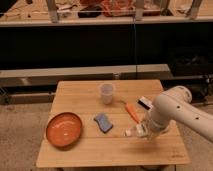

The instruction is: Place the bottle in the ceramic bowl

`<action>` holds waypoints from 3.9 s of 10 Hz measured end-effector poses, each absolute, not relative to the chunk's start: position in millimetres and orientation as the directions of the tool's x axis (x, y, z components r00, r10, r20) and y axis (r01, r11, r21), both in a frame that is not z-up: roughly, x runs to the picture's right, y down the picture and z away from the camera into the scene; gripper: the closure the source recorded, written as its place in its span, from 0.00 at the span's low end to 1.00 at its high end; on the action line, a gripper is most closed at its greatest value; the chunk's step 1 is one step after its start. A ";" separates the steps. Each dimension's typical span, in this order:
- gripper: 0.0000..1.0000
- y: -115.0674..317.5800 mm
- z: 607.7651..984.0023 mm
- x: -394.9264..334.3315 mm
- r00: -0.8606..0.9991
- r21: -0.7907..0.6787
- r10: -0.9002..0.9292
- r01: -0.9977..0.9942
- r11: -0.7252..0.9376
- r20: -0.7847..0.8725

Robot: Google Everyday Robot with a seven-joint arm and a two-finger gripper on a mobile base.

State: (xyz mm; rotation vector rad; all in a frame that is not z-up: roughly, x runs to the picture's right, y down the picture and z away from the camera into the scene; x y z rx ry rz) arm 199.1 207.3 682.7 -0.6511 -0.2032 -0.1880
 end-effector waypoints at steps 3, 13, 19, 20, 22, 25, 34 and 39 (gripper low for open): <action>1.00 196.2 681.5 165.7 0.958 -0.574 -0.134 0.261 0.776 0.253; 1.00 180.6 685.6 73.2 0.941 -0.559 -0.198 0.324 0.763 0.275; 1.00 183.1 695.3 11.7 0.932 -0.548 -0.210 0.345 0.762 0.296; 1.00 180.1 696.4 5.1 0.932 -0.547 -0.210 0.346 0.763 0.296; 1.00 179.3 696.8 -14.9 0.930 -0.550 -0.207 0.348 0.759 0.303; 1.00 179.6 703.6 -39.5 0.924 -0.544 -0.218 0.364 0.756 0.315; 1.00 176.3 721.0 -100.8 0.913 -0.527 -0.247 0.391 0.755 0.324; 1.00 173.9 735.0 -129.5 0.897 -0.508 -0.293 0.431 0.746 0.332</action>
